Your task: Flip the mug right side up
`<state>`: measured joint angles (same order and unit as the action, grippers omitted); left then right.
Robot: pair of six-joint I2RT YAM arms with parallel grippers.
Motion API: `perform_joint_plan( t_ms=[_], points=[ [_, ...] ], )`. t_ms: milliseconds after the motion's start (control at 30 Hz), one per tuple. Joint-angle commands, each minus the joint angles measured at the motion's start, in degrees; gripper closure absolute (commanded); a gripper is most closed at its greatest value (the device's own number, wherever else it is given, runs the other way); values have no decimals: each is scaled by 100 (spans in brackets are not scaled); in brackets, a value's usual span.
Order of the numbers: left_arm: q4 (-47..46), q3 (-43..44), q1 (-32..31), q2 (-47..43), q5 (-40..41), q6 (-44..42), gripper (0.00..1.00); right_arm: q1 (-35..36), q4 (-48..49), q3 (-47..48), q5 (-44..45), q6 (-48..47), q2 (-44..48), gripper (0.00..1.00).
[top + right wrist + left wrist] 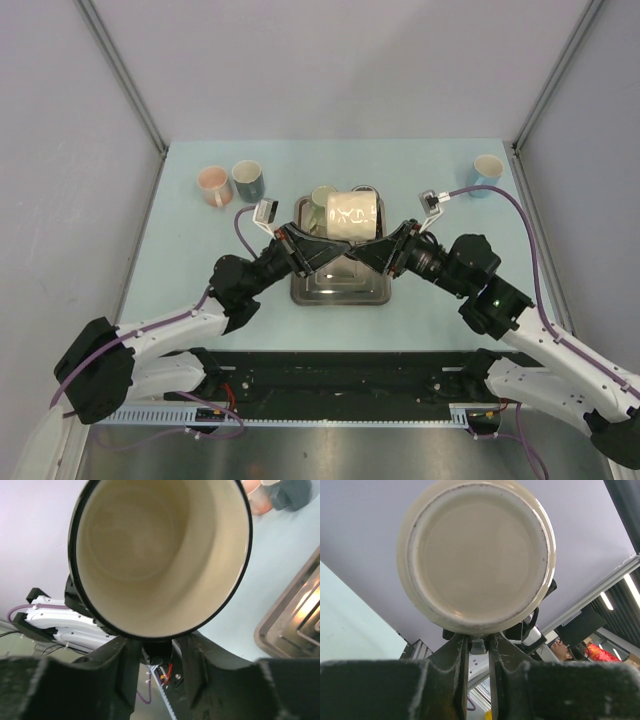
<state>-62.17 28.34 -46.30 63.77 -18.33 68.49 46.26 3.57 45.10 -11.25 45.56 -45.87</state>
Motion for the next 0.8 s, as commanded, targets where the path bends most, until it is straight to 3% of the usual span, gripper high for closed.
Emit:
perform_joint_plan(
  t_ms=[0,67,200,300,333,400,433,500,700,767],
  points=[
    [-506,163,-28,-189,-259,-72,100,-56,390,69,17,5,-27,55],
    [-506,163,-28,-198,-268,-81,100,-91,381,69,-62,32,-45,50],
    [-568,163,-28,-181,-303,-55,100,-100,363,69,-71,67,-45,51],
    [-594,163,-28,-172,-277,-29,100,-108,459,69,-176,111,-89,58],
    [-603,163,-28,-172,-285,-29,100,-117,495,69,-202,146,-107,70],
    [-612,155,-28,-163,-285,-29,100,-117,583,69,-264,172,-150,78],
    [-629,155,-28,-154,-285,-20,100,-109,609,69,-342,199,-177,90],
    [-638,137,-28,-154,-277,-20,100,-117,653,69,-387,225,-194,100],
    [-551,49,-28,-224,-128,-55,100,-108,557,69,-344,173,-98,100],
    [-445,-3,-19,-277,-75,-72,95,-100,426,69,-230,120,7,100]
  ],
)
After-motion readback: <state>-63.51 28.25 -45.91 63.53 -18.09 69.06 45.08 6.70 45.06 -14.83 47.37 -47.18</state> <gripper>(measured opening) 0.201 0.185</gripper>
